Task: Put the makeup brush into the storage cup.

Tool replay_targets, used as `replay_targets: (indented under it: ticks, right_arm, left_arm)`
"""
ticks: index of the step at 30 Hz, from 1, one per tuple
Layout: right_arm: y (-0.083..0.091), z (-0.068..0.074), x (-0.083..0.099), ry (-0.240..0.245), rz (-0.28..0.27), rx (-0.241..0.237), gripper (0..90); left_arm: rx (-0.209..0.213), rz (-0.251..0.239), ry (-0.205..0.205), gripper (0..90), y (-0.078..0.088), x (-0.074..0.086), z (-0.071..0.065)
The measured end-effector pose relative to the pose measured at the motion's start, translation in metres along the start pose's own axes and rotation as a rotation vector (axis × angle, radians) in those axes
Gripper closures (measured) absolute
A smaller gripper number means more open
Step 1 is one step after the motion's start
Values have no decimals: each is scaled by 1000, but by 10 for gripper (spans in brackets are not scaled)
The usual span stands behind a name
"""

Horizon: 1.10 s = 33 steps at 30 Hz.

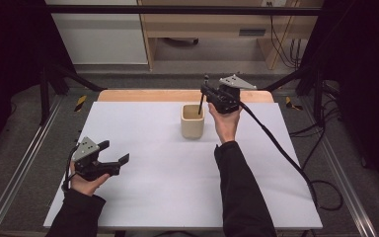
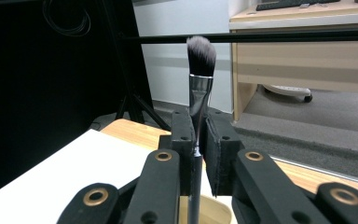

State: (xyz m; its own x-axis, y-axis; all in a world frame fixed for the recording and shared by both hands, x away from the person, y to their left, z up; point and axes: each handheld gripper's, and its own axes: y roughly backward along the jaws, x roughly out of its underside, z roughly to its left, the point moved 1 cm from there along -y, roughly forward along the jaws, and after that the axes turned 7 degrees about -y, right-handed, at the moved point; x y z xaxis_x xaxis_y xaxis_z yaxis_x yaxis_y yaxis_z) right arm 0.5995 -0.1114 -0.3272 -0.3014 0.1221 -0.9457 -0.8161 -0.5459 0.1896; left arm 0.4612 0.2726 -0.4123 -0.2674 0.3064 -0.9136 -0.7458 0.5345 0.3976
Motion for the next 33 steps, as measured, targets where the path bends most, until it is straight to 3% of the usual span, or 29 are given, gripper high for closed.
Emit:
replay_targets:
  ticks: [24,33]
  right_arm:
    - [-21,-4,21,4,58,25,831]
    - [-24,-11,34,-15,85,31,831]
  left_arm:
    - [5,-7,-11,92,2,-1,-1]
    - [7,-3,-18,92,1,-1,-2]
